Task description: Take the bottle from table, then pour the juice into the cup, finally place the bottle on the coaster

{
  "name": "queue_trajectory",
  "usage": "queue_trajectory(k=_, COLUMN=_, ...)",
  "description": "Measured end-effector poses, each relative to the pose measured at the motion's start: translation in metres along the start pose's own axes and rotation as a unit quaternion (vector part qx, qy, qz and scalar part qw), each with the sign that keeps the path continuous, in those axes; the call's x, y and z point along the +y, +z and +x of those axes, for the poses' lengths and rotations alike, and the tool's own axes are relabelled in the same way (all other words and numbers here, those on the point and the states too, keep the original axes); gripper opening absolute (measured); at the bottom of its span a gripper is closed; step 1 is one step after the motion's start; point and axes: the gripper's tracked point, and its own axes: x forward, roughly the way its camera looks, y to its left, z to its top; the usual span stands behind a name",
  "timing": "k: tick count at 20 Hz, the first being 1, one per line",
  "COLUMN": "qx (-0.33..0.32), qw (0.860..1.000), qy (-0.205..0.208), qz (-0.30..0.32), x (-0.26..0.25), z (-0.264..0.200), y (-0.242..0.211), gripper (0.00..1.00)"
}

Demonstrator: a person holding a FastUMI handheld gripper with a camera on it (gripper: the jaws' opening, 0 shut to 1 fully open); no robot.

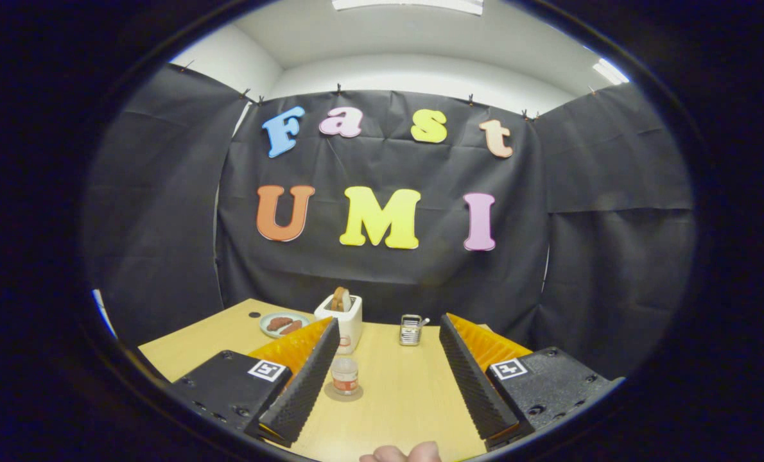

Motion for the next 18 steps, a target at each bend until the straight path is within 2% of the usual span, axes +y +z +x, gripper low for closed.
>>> queue_trajectory(k=10, qx=0.004, qw=0.999, qy=0.005, qz=0.031, x=0.019, z=-0.062, y=-0.025, gripper=1.00)
queue_trajectory(k=18, qx=0.003, qw=1.000, qy=0.001, qz=0.018, x=0.034, z=-0.073, y=-0.027, gripper=1.00)
